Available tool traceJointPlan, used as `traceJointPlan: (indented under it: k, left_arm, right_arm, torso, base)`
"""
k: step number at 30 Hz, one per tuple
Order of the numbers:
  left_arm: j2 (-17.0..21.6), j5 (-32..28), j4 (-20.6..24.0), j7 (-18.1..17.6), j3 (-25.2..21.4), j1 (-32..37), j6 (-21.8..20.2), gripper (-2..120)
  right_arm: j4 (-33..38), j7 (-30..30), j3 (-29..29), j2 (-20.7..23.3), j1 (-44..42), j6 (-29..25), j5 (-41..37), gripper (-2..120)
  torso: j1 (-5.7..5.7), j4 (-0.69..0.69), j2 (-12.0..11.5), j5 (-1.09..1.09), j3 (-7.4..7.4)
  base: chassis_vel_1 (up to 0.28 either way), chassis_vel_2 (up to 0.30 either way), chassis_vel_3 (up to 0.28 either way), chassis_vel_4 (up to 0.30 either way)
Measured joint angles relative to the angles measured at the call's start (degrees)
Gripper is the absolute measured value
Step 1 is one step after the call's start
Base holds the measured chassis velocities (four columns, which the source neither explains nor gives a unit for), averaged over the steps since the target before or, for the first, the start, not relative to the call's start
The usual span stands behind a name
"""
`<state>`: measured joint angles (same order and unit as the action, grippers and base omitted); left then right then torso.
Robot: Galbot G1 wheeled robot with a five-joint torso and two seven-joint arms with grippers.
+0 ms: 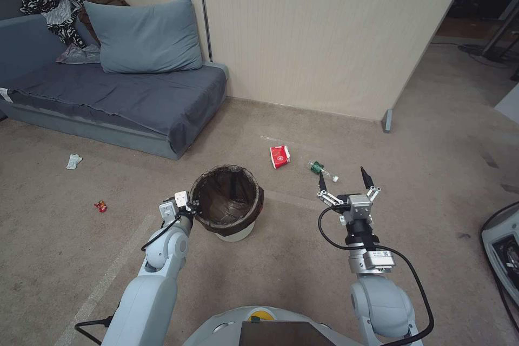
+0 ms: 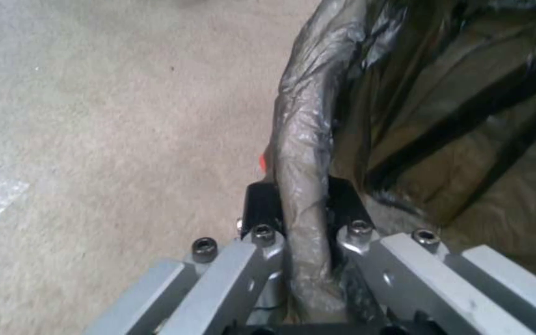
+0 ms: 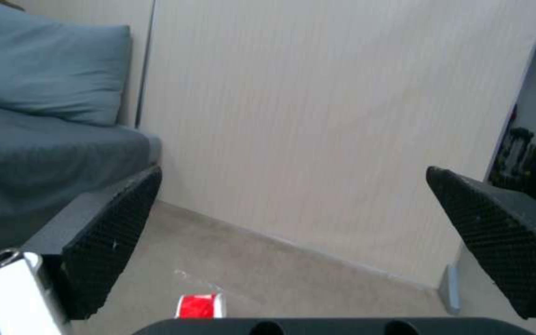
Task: Pick up the trash bin, then pick up the garbage from the floor and place it into the trash bin.
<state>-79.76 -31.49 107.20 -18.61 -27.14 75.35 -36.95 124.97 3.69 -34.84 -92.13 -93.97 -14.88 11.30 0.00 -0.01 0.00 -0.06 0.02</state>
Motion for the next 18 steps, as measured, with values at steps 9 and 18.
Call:
traceJointPlan:
  k: [9, 18]
  left_arm:
    - [-0.1, 3.5, 7.2, -0.2, -0.7, 4.6, 0.9, 3]
    - [-1.5, 11.1, 21.6, -0.2, -0.1, 10.6, 3.0, 0]
  right_arm:
    - [-0.5, -0.1, 0.4, 0.0, 0.6, -0.7, 0.4, 100]
    - [-1.3, -0.1, 0.4, 0.0, 1.0, -1.6, 0.3, 100]
  torso:
    - [0.01, -0.02, 0.0, 0.00, 0.01]
    - [0.00, 0.00, 0.0, 0.06, -0.02]
  base:
    - [0.000, 0.000, 0.000, 0.000]
    - [0.000, 0.000, 0.000, 0.000]
